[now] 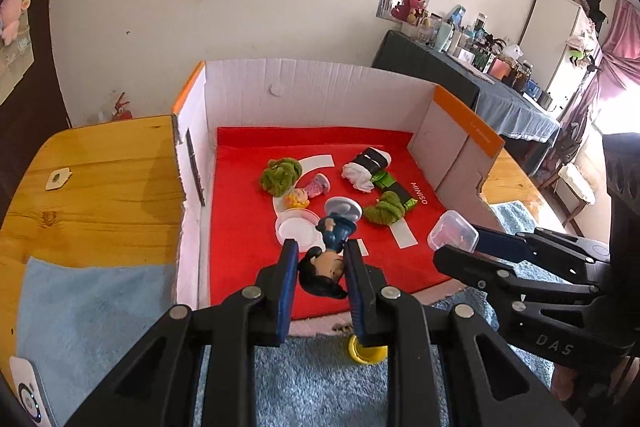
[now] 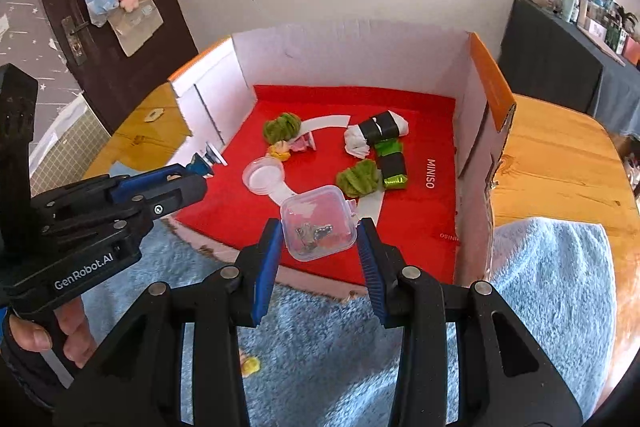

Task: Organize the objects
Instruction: 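Lift both held items and carry them toward the box, then lower the clear container and blue figurine onto the red floor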

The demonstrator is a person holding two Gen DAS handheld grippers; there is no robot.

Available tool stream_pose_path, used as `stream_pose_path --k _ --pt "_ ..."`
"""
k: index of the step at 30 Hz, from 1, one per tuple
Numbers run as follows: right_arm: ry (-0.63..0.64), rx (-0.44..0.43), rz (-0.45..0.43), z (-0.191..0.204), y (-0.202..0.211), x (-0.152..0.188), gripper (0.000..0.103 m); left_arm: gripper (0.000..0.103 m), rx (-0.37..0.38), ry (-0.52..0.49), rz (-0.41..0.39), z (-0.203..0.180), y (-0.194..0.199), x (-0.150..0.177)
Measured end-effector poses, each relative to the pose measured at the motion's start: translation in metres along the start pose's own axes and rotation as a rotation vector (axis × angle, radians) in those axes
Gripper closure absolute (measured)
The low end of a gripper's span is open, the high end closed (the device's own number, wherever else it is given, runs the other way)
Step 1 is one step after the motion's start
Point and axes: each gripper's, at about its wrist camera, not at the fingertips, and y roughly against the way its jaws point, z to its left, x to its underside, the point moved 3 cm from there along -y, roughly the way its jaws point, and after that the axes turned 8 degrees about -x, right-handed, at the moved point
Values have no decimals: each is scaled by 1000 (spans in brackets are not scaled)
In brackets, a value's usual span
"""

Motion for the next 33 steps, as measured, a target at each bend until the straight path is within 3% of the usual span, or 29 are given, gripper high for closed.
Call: stream_pose_path --k 33 --pt "-12 38 143 -22 -43 2 66 79 4 -69 178 -8 -58 14"
